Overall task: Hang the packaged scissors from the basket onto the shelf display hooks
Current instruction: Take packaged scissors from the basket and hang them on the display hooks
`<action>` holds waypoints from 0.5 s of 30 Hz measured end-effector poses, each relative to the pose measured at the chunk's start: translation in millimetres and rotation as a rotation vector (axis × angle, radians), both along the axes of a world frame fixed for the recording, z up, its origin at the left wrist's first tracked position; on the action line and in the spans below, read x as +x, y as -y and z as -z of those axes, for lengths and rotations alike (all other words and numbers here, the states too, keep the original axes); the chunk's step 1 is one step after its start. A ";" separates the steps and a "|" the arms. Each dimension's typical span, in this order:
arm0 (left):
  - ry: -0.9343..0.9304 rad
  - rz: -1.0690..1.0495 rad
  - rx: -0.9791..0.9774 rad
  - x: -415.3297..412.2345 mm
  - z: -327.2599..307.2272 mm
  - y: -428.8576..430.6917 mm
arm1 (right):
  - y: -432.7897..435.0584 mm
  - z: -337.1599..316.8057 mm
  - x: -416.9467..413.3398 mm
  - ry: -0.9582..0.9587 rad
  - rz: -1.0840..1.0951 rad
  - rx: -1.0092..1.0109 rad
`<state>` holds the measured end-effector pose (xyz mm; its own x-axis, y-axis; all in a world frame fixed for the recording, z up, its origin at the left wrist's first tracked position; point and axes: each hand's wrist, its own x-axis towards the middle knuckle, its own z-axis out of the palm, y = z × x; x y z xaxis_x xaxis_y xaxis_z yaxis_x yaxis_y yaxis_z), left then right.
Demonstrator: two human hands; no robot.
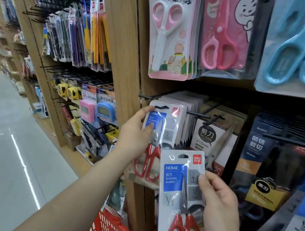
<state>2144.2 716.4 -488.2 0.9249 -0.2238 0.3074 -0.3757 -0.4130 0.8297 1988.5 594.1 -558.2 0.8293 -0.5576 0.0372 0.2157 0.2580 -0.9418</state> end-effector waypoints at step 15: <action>0.275 -0.143 0.472 -2.6 22.1 26.4 | 3.7 -0.9 2.0 -0.005 0.047 0.026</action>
<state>2141.6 690.0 -510.3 0.8564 -0.2736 0.4379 -0.4645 -0.7786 0.4219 1990.4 590.4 -557.4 0.8024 -0.5965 0.0184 0.2235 0.2719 -0.9360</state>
